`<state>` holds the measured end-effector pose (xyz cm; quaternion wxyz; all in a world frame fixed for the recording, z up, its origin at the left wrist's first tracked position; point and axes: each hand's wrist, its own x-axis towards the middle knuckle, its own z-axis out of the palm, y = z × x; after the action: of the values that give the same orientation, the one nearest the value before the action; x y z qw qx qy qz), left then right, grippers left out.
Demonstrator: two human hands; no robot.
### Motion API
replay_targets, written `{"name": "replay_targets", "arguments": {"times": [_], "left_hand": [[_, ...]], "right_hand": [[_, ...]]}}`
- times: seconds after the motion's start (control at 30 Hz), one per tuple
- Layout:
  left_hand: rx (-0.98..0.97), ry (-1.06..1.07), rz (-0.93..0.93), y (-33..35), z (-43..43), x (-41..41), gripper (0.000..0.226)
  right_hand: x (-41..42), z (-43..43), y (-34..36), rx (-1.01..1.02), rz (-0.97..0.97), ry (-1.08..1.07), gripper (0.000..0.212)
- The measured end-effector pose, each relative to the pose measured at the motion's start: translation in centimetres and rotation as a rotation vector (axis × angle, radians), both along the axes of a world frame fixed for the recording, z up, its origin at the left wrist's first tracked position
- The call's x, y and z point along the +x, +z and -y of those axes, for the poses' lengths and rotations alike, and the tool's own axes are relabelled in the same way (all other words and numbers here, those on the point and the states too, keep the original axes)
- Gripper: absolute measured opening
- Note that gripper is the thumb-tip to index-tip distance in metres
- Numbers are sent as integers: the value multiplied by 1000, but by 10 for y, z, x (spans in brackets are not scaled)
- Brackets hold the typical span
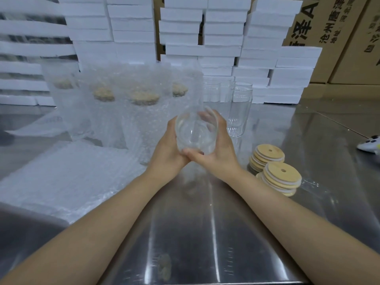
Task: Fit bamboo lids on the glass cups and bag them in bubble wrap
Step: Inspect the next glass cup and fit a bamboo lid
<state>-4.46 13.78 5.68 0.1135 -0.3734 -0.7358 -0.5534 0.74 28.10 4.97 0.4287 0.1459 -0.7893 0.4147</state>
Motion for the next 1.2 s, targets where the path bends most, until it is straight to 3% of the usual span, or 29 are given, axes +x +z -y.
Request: {"name": "replay_targets", "arguments": {"times": [0.1, 0.17, 0.23, 0.33, 0.43, 0.57, 0.63, 0.7, 0.77, 0.87, 0.97, 1.13, 1.2], "left_hand": [[1, -152, 111, -3, -2, 13, 84], [52, -228, 222, -7, -8, 19, 86], [121, -278, 372, -2, -10, 22, 83], [127, -299, 588, 4, -8, 20, 77], [156, -393, 750, 3, -9, 21, 56], [220, -462, 847, 2, -10, 19, 49], [243, -454, 879, 2, -10, 16, 52], [239, -439, 865, -1, -11, 14, 54], [217, -409, 838, -4, -12, 13, 63], [220, -374, 767, -6, -12, 11, 86], [251, -342, 675, -7, -10, 9, 91], [178, -273, 558, -7, -8, 10, 84], [177, -255, 542, -6, -8, 12, 83]], "right_hand": [[4, 5, 8, -182, 67, 58, 85], [5, 7, 13, -351, 165, 149, 68], [4, 4, 16, -493, 311, 197, 45], [4, 2, 20, -514, 453, 141, 18], [7, 0, 25, -591, 530, 49, 23], [15, -2, 36, -407, 574, -172, 40], [21, -6, 45, -118, 541, -379, 41], [29, -16, 58, 232, 545, -684, 27], [38, -32, 71, 403, 672, -876, 26], [54, -58, 81, 438, 1055, -961, 37], [63, -68, 83, 498, 1297, -843, 47], [59, -63, 78, 519, 1296, -797, 39], [58, -59, 79, 490, 1186, -869, 34]]}}
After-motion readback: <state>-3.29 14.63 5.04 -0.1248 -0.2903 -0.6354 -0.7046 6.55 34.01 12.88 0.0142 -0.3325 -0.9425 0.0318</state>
